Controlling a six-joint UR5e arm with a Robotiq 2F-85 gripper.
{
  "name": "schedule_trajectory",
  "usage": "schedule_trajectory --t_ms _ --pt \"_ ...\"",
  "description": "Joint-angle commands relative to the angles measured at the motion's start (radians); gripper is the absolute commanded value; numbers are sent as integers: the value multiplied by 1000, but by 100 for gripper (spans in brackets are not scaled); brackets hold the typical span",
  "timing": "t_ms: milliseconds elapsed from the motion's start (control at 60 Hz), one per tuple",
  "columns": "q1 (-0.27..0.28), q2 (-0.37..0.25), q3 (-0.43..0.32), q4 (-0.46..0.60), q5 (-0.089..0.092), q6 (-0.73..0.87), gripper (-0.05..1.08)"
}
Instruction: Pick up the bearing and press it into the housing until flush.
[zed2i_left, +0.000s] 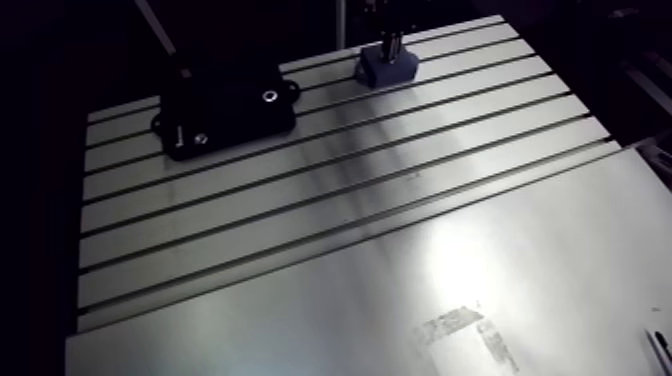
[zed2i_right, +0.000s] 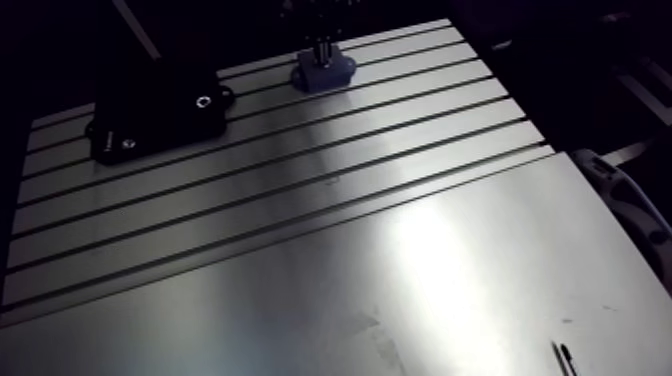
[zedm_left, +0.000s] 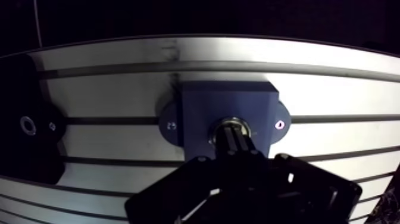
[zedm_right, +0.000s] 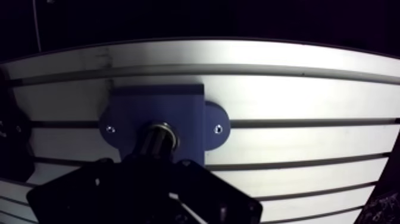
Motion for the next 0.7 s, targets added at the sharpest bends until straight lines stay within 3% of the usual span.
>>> schedule_trajectory --t_ms 17,700 --pt "0 1 3 0 0 0 108" --pt "0 -1 10 -3 0 1 107"
